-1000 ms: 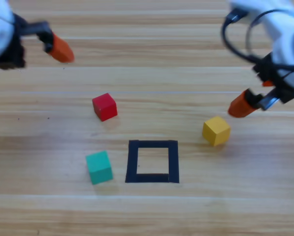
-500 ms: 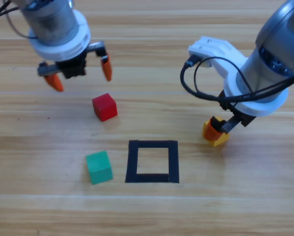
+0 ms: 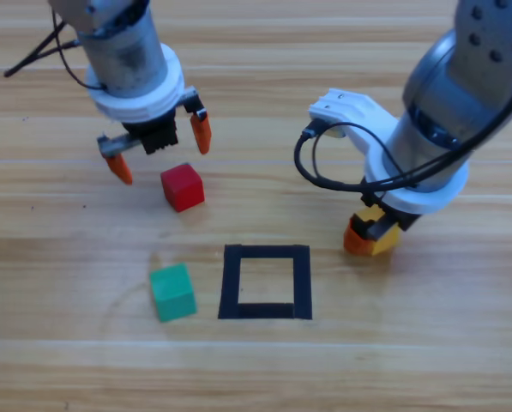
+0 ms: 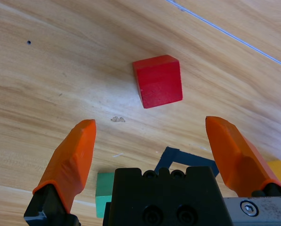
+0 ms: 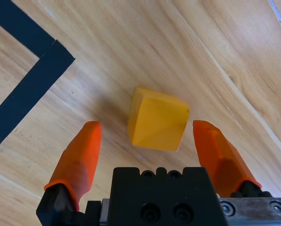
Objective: Stack the blocks in the rectangular block: red at the bottom, yellow in the middle, green on top
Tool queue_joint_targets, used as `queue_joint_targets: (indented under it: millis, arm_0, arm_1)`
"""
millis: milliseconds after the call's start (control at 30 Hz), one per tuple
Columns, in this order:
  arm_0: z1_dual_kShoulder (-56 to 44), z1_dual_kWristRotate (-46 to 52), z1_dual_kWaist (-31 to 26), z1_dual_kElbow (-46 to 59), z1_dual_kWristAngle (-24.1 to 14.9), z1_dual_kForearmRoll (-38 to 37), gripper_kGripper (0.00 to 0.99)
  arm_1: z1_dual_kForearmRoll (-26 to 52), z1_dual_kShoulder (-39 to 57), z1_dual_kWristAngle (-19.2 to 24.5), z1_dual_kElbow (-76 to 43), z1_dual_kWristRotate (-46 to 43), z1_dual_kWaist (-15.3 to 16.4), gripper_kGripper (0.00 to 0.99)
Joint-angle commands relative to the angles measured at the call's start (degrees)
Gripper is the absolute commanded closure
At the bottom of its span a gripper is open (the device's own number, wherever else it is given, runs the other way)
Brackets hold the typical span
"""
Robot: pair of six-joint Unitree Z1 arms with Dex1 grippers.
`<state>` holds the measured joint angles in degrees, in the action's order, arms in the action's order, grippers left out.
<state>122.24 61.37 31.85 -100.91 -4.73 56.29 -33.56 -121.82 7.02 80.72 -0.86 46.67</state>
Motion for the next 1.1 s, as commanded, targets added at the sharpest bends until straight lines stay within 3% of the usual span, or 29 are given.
queue_joint_targets:
  millis: [33,233,300,400,500,800,833,933,1100]
  arm_0:
    - [6.3,2.3,-0.5,-3.4,0.3,2.2,0.002]
    - [9.0,4.8,-0.5,-5.9,0.3,2.9,0.017]
    - [9.9,5.5,-0.5,-6.8,0.3,3.2,0.017]
    - [11.4,6.7,-0.5,-8.2,0.3,3.7,0.017]
    - [13.3,6.7,-0.5,-10.9,0.3,5.2,0.031]
    - [17.3,5.5,-1.1,-13.6,0.6,6.3,0.074]
    - [17.7,5.3,-1.2,-13.7,0.7,6.3,0.079]
    - [18.3,5.1,-1.6,-13.7,0.9,6.3,0.086]
    - [18.8,4.0,-2.6,-13.4,1.0,6.6,0.223]
  arm_1:
    - [0.8,-6.2,-0.1,1.9,0.1,-2.6,0.169]
    - [-0.3,-8.2,-1.8,3.1,0.2,-4.5,0.218]
    - [-0.4,-8.0,-2.6,3.0,0.0,-4.7,0.332]
    - [-0.5,-7.0,-3.7,2.2,0.0,-5.1,0.59]
    - [-1.1,-6.8,-4.9,1.8,-0.2,-5.3,0.718]
    - [-7.8,-4.1,-9.2,3.0,3.2,-7.3,0.735]
    - [-7.8,-3.3,-9.8,2.3,3.4,-7.5,0.765]
    - [-7.0,-0.6,-10.6,0.3,4.2,-7.5,0.99]
    - [-6.8,5.8,-11.5,-2.1,4.5,-7.5,0.99]
